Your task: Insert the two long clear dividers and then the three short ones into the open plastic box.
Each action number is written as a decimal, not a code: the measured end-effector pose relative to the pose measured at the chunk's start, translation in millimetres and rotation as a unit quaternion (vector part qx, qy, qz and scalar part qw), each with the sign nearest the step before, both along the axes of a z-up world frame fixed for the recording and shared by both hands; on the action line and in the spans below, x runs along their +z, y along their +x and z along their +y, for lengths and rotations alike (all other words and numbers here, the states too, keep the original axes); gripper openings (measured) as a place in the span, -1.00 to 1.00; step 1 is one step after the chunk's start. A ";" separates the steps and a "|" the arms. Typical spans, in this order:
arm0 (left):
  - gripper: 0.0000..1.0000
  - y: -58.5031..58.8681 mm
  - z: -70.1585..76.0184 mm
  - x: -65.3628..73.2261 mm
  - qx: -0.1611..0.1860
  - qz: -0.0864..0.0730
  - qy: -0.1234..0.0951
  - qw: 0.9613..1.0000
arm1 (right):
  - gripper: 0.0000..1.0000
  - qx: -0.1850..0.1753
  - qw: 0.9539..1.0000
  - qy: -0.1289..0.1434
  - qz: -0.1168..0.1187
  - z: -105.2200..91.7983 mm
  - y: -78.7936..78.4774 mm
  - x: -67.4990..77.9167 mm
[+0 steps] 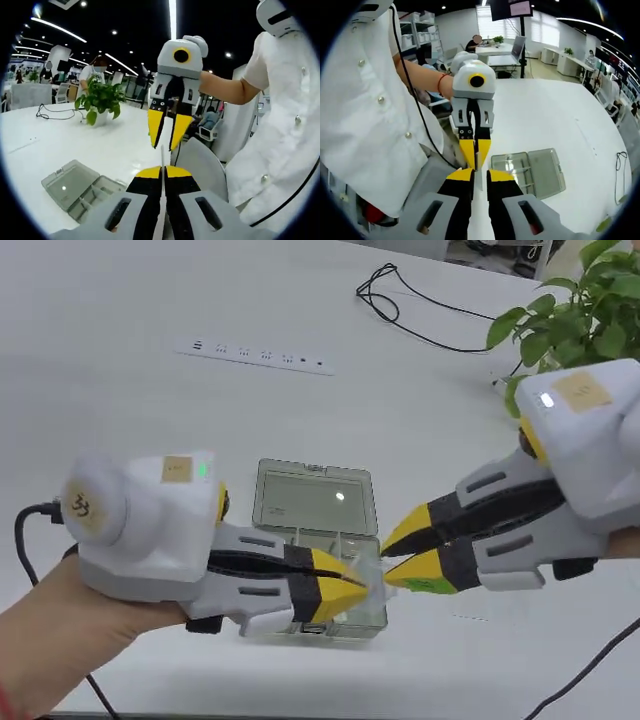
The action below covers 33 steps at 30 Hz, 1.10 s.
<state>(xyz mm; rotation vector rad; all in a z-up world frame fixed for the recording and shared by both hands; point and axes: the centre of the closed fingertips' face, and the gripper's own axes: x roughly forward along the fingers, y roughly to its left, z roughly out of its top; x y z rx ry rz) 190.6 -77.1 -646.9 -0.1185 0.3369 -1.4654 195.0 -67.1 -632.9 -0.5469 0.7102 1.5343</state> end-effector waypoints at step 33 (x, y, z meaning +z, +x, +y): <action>-1.00 -13.2 2.9 0.8 -0.029 -0.044 0.005 0.999 | -0.95 0.039 0.999 -0.003 0.033 7.7 -19.7 -5.6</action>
